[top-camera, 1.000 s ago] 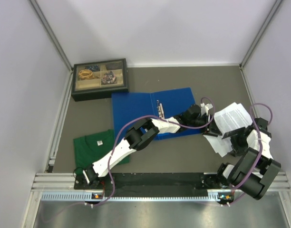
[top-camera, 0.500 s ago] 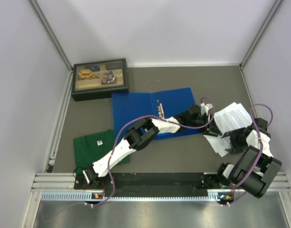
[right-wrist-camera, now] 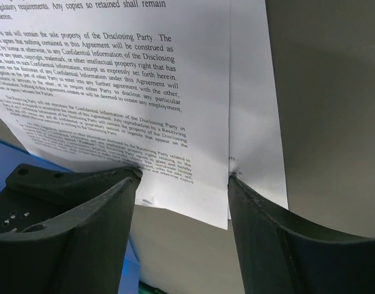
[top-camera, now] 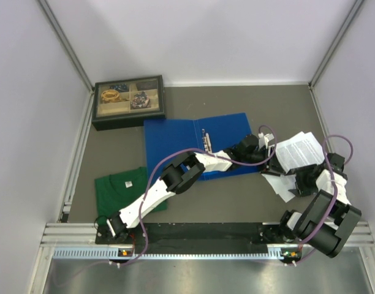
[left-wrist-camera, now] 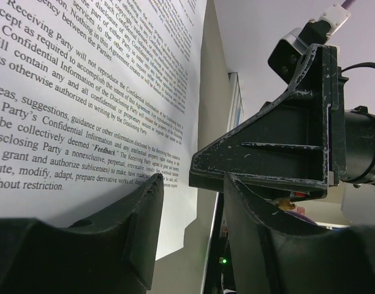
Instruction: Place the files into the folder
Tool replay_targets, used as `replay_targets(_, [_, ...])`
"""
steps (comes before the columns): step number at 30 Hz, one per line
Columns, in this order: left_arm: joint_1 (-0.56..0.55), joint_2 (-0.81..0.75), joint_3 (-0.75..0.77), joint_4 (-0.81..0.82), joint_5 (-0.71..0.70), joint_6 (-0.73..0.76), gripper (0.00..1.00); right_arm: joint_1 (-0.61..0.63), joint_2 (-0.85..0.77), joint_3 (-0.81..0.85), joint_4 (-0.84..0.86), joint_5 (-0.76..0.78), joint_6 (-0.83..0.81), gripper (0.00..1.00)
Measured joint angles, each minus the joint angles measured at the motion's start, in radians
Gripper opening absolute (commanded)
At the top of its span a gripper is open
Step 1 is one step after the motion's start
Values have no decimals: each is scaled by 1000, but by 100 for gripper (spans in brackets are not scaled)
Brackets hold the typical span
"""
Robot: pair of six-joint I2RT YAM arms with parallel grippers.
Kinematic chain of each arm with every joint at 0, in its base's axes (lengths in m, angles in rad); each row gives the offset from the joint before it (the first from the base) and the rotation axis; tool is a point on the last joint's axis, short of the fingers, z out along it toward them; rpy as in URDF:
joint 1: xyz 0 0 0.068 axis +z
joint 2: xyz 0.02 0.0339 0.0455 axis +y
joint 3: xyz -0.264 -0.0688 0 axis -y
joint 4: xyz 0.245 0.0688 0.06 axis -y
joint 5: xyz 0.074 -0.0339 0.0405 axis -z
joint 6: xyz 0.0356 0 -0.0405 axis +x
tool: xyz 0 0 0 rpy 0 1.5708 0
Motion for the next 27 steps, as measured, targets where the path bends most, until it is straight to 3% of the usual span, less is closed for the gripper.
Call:
replay_targets(7, [2, 6, 0, -12, -6, 1, 35, 9, -2, 5, -1, 16, 3, 69])
replay_targets(18, [-8, -20, 3, -140, -91, 70, 32, 10, 11, 40, 2, 116, -38, 73])
replay_targets(27, [-10, -24, 40, -226, -111, 103, 27, 3, 46, 46, 56, 68, -61, 68])
